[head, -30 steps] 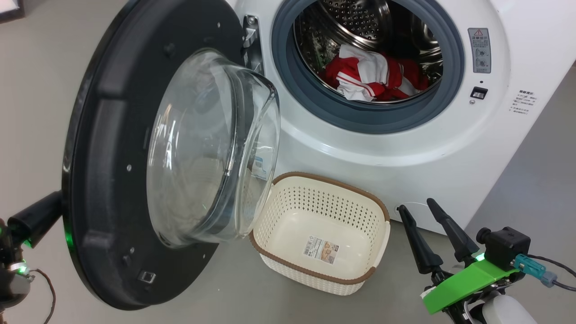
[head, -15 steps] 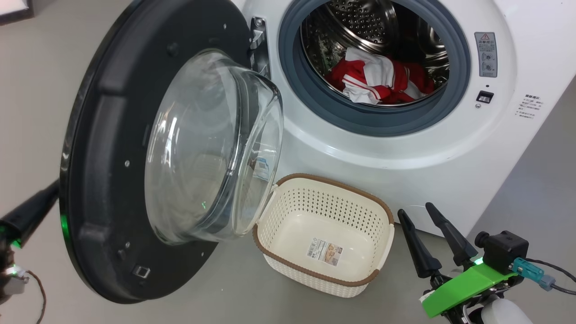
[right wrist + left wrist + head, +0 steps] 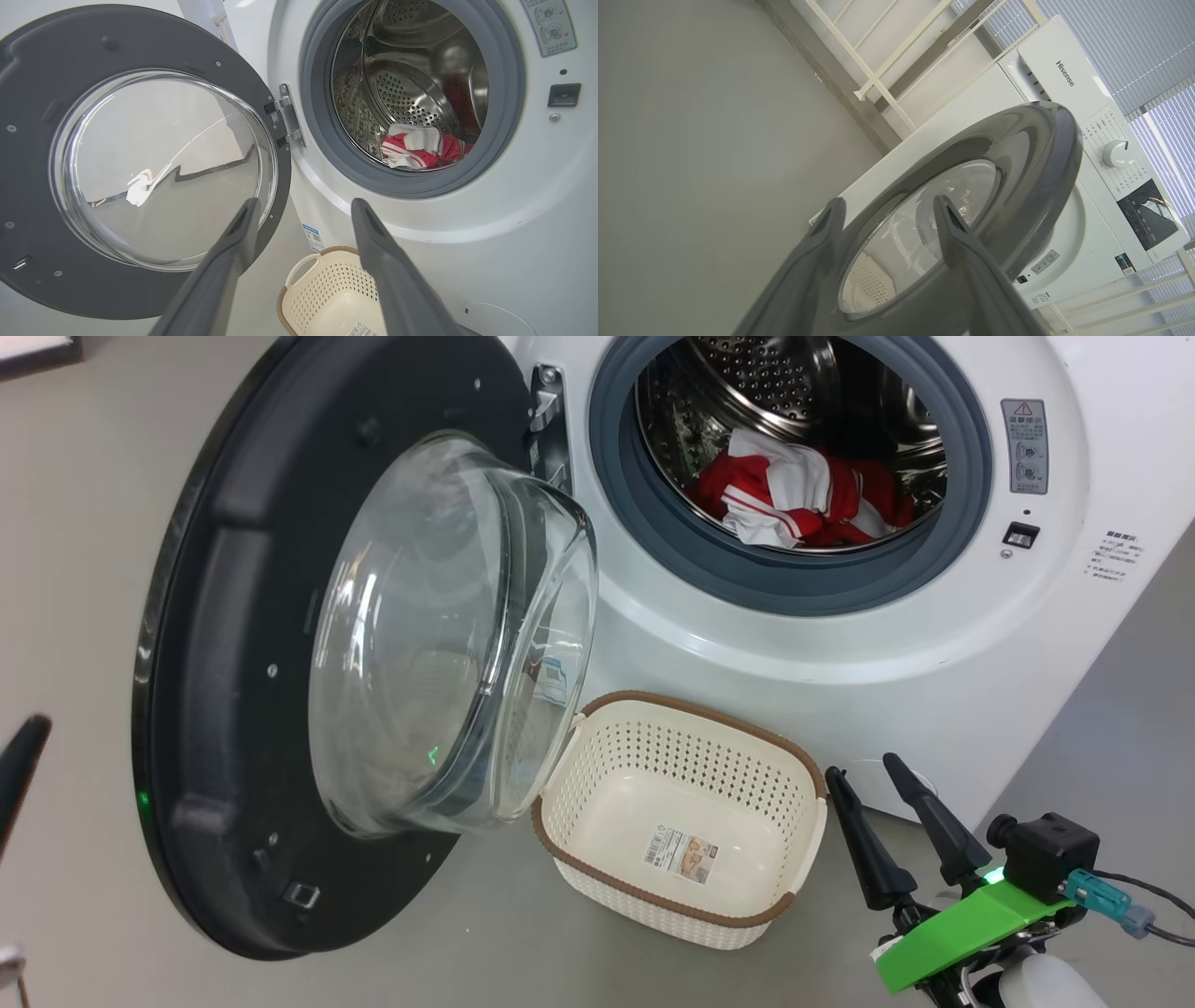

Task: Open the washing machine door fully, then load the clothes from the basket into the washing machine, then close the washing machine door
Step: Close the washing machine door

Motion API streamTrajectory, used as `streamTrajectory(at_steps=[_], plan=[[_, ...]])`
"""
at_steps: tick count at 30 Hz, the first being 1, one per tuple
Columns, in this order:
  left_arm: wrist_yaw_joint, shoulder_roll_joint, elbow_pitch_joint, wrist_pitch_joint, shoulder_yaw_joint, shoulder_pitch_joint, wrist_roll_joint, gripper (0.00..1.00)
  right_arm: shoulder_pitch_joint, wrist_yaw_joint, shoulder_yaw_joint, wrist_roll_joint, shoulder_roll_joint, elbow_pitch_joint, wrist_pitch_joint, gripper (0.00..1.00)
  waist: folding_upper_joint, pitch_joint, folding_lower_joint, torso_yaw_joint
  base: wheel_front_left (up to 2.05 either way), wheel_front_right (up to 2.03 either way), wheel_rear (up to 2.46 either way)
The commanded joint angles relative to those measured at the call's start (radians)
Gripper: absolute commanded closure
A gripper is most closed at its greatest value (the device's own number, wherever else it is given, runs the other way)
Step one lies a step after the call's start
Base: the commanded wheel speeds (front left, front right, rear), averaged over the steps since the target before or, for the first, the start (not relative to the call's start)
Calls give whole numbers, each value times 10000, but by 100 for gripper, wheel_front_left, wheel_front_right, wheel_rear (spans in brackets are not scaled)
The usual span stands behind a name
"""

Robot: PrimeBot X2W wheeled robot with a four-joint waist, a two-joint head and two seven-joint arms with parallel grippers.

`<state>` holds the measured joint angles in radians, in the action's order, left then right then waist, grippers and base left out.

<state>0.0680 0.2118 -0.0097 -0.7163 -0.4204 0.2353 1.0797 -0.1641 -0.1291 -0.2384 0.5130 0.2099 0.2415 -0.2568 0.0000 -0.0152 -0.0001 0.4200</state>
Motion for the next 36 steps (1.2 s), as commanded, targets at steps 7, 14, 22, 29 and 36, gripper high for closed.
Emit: streamTrajectory(at_steps=[7, 14, 22, 29, 36], plan=[[575, 139, -835, 1998, -109, -1045, -1191, 0, -108, -16, -129, 77, 98, -329, -49, 0, 0, -35, 1, 125, 0, 0, 0], [622, 197, -1427, 4250, 882, -2150, -2203, 0, -112, -16, -130, 25, 150, -343, -49, 0, 0, -2, 1, 301, 0, 0, 0], [625, 232, -1492, 6676, 2003, -3014, -3372, 0, -179, -16, -187, -12, 205, -377, -49, 0, 0, -75, 1, 378, 0, 0, 0], [611, 118, -814, 8298, 2621, -3412, -4875, 0, -185, -16, -296, 0, 243, -421, -49, 0, 0, -112, 1, 368, 0, 0, 0], [513, -236, -380, 9365, 2931, -3514, -5675, 0, -192, -16, -316, 47, 250, -425, -49, 0, 0, -119, 1, 321, 0, 0, 0]])
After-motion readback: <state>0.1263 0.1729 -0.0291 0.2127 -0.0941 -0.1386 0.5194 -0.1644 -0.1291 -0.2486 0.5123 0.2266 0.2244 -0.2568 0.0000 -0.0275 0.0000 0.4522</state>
